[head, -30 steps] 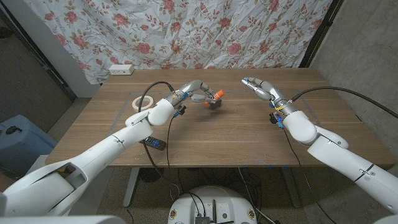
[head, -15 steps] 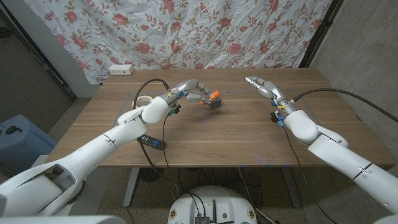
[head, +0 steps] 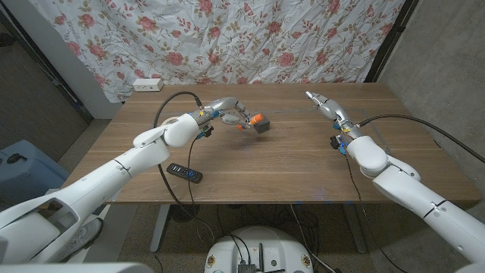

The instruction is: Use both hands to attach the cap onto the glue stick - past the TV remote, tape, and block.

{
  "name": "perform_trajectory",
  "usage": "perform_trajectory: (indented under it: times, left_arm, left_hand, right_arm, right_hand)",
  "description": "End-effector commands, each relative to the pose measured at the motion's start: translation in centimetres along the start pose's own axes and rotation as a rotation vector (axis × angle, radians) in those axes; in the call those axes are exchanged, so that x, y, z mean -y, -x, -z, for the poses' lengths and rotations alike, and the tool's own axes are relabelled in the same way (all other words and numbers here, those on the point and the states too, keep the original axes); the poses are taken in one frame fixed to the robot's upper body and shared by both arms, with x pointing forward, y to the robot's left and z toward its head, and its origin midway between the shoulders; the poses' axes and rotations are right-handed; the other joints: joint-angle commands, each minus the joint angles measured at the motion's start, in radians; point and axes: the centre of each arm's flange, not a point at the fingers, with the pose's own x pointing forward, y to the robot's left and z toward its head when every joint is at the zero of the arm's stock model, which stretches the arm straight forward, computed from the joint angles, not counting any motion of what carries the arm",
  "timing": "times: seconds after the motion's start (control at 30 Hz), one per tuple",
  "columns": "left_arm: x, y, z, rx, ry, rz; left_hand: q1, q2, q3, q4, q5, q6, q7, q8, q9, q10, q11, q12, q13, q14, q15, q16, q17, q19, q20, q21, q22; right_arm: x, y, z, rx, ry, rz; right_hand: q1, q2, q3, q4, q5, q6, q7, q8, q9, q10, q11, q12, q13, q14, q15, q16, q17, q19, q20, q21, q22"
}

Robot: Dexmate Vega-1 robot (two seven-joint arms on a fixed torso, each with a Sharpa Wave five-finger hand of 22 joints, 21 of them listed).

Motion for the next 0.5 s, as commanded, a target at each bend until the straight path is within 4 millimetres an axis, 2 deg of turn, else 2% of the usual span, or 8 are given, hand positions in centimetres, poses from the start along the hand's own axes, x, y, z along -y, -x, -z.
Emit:
perform_trajectory:
  times: [0.03,0.4,0.5]
  left_arm:
    - [-0.5,0.1,0.3,-0.011,-0.100,0.048]
    - [-0.3,0.0,0.3,0.003,-0.187,0.120]
    - [-0.2,0.1,0.2,0.002,-0.214,0.134]
  left_hand:
    - [0.043,0.049,0.006,0.012,0.006,-0.005,-0.003,0.008,0.028,0.001,-0.008,0.005,0.006,-0.004,-0.138,0.001,0.003,-0.006,0.004,-0.004,0.005]
    - [0.040,0.050,0.005,0.012,0.006,-0.007,-0.007,0.009,0.028,-0.006,-0.008,0.006,0.006,-0.008,-0.136,0.003,0.003,-0.016,0.007,-0.004,0.004]
    - [0.039,0.049,0.005,0.011,0.006,-0.012,-0.010,0.008,0.027,-0.011,-0.008,0.006,0.006,-0.010,-0.135,0.003,0.003,-0.019,0.008,-0.004,0.004]
  right_arm:
    - [0.3,-0.6,1.5,-0.004,-0.140,0.032]
    - [0.2,-0.8,2.7,-0.022,-0.223,0.043]
    - [0.1,-0.8,2.9,-0.023,-0.238,0.045]
  right_hand:
    - [-0.010,0.004,0.003,0.003,-0.003,-0.029,0.007,-0.008,0.002,-0.013,0.006,0.000,0.001,0.013,-0.009,0.001,0.004,0.005,-0.019,0.006,0.004]
    - [-0.019,0.008,0.002,0.007,-0.002,-0.046,0.016,-0.008,0.002,-0.022,0.011,0.000,0.001,0.016,-0.006,0.000,0.004,0.005,-0.023,0.003,0.004]
    - [-0.023,0.008,0.002,0.007,-0.002,-0.067,0.021,-0.010,0.001,-0.035,0.020,-0.001,0.000,0.016,-0.006,-0.002,0.004,0.007,-0.044,0.003,0.003]
